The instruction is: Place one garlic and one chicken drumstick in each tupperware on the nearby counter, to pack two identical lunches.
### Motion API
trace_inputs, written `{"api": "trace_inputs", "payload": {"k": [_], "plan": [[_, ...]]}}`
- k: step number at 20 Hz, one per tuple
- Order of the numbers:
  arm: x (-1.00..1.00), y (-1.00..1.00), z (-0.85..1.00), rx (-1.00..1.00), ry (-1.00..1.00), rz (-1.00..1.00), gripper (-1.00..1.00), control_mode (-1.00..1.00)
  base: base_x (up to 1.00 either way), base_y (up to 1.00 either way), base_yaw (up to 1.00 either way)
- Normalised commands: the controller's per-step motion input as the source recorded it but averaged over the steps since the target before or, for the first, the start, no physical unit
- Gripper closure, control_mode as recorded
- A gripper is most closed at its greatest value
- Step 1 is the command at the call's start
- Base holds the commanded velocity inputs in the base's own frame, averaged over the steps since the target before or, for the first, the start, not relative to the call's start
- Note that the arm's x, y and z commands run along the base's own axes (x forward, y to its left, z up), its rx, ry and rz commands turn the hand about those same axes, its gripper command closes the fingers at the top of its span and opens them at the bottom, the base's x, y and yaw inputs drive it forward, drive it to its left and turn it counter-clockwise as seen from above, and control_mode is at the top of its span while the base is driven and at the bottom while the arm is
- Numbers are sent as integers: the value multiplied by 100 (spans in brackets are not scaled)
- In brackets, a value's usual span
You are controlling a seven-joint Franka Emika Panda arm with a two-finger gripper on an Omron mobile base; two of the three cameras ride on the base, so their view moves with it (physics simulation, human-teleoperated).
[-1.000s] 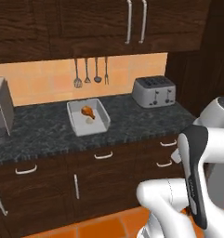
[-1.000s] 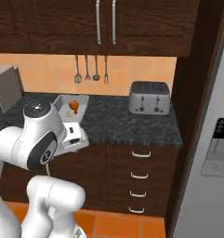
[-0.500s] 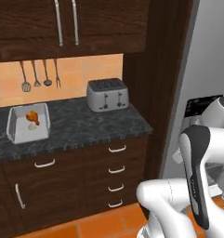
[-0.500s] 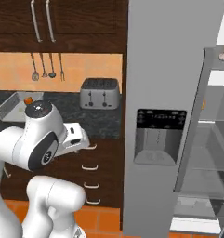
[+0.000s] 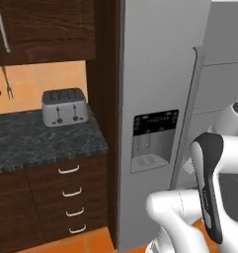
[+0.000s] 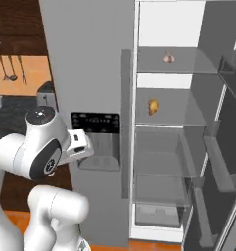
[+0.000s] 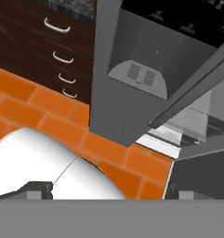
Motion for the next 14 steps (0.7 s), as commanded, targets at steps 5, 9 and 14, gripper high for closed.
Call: {"api": "trace_inputs", "payload": {"k": [5,9,14], "plan": [[0,0,0,0,0,0,-100,100,43,-98,3],[0,0,0,0,0,0,-100,100,74,-63,12],[0,0,0,0,0,0,-100,100,85,-30,20]]}}
